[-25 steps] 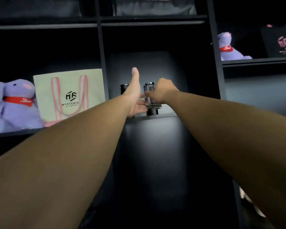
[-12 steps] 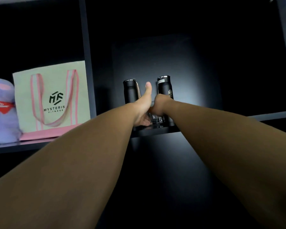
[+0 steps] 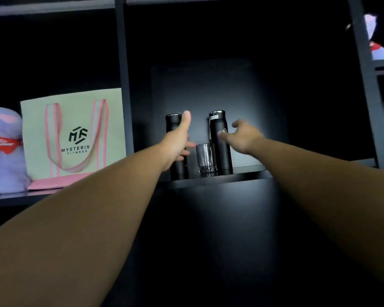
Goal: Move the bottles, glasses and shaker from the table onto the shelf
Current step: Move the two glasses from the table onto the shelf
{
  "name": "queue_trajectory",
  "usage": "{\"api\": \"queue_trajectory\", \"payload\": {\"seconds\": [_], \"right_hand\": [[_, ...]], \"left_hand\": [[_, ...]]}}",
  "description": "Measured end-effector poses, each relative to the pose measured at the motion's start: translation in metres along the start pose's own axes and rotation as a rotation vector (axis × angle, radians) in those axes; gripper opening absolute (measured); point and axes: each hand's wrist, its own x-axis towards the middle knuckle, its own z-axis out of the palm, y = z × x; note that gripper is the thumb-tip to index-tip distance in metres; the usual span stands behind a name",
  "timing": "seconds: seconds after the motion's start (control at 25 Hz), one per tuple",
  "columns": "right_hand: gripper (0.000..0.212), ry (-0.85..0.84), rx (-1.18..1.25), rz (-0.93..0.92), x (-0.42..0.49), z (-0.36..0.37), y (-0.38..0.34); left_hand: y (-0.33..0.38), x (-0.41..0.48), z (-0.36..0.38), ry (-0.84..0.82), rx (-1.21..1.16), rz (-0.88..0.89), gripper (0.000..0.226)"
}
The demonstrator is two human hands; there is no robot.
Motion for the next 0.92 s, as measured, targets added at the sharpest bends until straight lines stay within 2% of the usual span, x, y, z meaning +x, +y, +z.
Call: {"api": "queue_trajectory", "payload": {"seconds": [0.16, 0.28, 0.36, 0.52, 0.92], "right_hand": [[0.05, 0.158, 0.084, 0.038, -0.075, -0.075, 0.022], [0.04, 0.264, 0.044, 0.063, -0.155, -0.125, 0.021], [0.033, 0.328, 0.016, 0.09, -0.218, -0.158, 0.018], [0.031, 0.362, -0.078, 0.187, -0.338, -0.223, 0.014], [0.038, 0.587, -0.468, 0.42, -0.578, -0.469, -0.016]], "left_hand": [[0.009, -0.063, -0.026, 0.062, -0.047, 0.158, 0.07], [0.01, -0.131, -0.027, 0.139, -0.121, 0.238, 0.057], [0.009, -0.182, -0.019, 0.118, -0.161, 0.27, 0.048], [0.023, -0.273, 0.017, -0.041, -0.261, 0.232, 0.042], [0.182, -0.491, 0.185, -0.491, -0.493, 0.299, 0.044]]}}
